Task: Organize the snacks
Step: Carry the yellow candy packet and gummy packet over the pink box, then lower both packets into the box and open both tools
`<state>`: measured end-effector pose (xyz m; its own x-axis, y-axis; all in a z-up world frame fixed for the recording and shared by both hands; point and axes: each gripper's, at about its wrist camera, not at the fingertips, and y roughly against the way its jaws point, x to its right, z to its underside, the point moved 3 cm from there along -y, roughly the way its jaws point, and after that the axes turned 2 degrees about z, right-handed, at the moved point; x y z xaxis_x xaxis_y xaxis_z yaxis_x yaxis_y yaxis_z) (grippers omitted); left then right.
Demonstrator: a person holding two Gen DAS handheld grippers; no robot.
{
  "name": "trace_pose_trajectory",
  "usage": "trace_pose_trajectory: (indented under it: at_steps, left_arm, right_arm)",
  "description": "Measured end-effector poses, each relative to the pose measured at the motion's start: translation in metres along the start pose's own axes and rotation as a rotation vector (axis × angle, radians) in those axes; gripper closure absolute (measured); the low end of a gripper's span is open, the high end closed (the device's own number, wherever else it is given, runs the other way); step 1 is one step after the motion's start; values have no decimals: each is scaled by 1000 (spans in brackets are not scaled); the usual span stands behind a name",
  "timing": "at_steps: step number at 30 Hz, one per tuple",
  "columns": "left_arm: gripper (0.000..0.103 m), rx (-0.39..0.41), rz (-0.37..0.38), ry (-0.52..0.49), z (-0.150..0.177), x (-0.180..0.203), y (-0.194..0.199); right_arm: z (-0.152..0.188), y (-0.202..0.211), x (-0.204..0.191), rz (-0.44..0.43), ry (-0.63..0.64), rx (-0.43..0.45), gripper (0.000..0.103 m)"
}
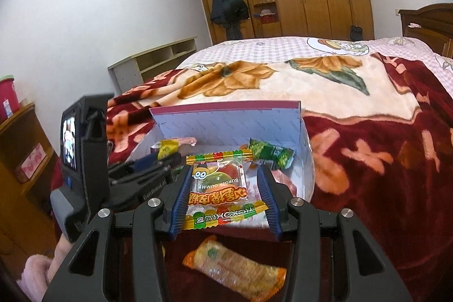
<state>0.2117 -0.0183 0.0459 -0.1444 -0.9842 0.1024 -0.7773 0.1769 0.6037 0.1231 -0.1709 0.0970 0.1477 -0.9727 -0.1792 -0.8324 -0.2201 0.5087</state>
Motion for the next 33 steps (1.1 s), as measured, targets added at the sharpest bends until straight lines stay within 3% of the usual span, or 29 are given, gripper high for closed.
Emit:
trace_pose_trajectory:
  at_steps: [16,33]
  left_arm:
    - [72,5,18,26,8,-6,-11]
    - [65,8,13,50,9,-8,-14]
  right_arm:
    - [-27,-57,18,76,4,-35,56]
    - [-11,-111,30,142,-16,-134,56]
